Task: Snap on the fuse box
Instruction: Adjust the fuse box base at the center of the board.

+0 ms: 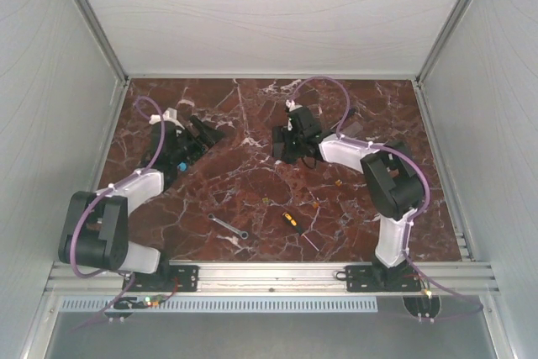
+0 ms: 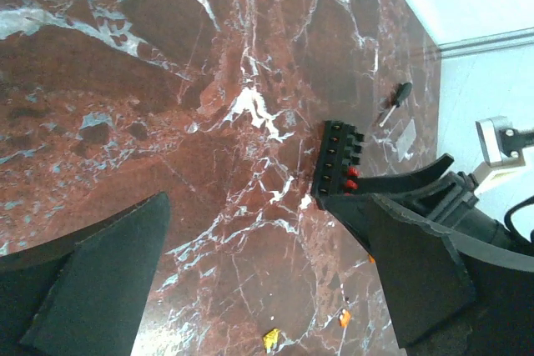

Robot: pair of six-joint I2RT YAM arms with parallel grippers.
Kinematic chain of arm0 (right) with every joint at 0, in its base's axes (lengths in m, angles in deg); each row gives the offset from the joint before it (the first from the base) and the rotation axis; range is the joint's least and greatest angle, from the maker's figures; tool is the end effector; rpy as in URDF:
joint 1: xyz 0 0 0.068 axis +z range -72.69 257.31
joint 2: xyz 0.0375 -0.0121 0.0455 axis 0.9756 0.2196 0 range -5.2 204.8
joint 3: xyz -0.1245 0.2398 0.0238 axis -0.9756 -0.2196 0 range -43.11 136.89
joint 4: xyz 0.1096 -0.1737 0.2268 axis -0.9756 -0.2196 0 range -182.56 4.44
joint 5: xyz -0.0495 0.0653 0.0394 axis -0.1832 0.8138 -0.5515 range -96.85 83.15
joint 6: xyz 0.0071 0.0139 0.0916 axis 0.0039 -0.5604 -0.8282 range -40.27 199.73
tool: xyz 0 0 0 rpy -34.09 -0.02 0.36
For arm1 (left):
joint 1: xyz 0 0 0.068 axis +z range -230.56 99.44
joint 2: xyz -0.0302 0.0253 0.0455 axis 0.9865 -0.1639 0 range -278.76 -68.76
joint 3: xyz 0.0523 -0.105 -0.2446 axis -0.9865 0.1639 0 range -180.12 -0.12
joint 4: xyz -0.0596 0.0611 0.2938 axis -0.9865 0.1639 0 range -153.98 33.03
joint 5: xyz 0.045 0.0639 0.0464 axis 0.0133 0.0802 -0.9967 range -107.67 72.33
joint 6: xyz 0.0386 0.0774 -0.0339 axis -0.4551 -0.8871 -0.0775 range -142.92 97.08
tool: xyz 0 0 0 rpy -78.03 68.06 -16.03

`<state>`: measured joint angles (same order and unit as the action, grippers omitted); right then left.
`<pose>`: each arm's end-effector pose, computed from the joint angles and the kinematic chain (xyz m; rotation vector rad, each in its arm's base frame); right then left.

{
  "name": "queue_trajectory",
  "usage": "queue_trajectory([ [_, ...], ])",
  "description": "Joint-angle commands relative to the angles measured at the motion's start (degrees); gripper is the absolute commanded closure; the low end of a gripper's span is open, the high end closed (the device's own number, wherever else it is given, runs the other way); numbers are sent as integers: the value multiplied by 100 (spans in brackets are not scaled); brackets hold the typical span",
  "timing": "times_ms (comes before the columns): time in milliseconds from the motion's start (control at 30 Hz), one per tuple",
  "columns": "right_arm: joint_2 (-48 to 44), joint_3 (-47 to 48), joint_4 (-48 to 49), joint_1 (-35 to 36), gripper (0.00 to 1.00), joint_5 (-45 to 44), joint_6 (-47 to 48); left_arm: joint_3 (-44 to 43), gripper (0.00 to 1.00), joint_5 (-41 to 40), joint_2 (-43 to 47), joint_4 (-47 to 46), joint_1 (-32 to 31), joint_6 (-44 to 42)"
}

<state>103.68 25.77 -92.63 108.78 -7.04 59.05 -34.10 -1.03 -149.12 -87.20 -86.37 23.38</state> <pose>0.4050 0.2475 0.1046 -0.2273 2.4243 0.4173 0.3582 -0.0605 0.1416 -0.5251 1.9960 -0.8653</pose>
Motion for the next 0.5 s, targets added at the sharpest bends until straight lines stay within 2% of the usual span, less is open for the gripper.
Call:
queue_trajectory([
  [0,54,66,231,233,19,622,-111,-65,1,-24,-17,-2,-27,-9],
  [200,168,272,481,381,21,1943,236,-100,3,-58,-107,44,-227,-42],
  [333,-101,326,339,235,22,1959,576,-75,3,-41,-172,10,-346,-1],
  [467,-296,312,441,-336,23,1959,529,-70,4,71,-345,-207,-463,116],
])
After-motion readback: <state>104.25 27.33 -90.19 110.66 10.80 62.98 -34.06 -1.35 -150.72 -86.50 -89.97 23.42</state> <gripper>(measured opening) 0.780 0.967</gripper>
